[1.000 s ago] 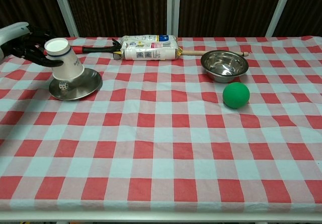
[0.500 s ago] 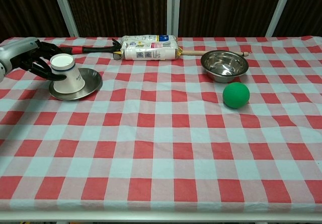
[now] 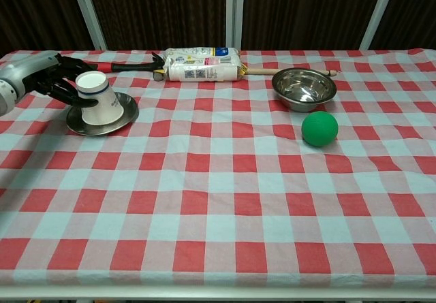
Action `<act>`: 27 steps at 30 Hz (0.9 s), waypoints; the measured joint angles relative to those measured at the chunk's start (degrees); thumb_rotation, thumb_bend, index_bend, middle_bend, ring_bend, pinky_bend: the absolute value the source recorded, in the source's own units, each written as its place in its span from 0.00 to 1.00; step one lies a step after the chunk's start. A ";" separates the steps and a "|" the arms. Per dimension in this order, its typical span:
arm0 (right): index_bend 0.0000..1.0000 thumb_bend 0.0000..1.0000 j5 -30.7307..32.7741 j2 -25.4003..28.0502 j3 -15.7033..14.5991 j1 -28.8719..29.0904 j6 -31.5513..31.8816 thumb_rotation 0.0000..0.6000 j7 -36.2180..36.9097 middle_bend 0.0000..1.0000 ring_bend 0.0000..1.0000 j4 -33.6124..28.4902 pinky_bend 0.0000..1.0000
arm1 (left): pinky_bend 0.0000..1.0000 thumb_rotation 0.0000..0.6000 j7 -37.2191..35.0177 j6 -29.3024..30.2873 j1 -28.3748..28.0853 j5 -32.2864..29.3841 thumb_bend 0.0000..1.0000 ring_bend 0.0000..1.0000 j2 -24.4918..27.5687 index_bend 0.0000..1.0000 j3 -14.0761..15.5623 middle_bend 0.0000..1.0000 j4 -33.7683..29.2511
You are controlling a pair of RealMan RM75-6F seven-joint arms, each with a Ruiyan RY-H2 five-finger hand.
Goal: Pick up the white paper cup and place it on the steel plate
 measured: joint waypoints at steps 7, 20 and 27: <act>0.23 0.07 -0.31 -0.06 -0.20 -0.19 0.36 1.00 0.07 0.28 0.19 -0.04 0.31 | 0.31 1.00 -0.24 0.17 0.24 -0.31 0.27 0.28 -0.22 0.44 -0.46 0.43 0.45; 0.23 0.07 -0.35 0.07 -0.09 -0.25 0.58 1.00 -0.14 0.28 0.19 -0.36 0.31 | 0.29 1.00 1.98 0.44 -0.86 0.34 0.27 0.28 -0.89 0.44 -0.03 0.43 0.78; 0.23 0.07 -0.59 -0.04 -0.59 0.08 -0.58 1.00 -0.06 0.28 0.19 -0.23 0.31 | 0.29 1.00 1.17 0.05 -0.15 -1.51 0.27 0.28 -1.47 0.44 -1.19 0.43 2.04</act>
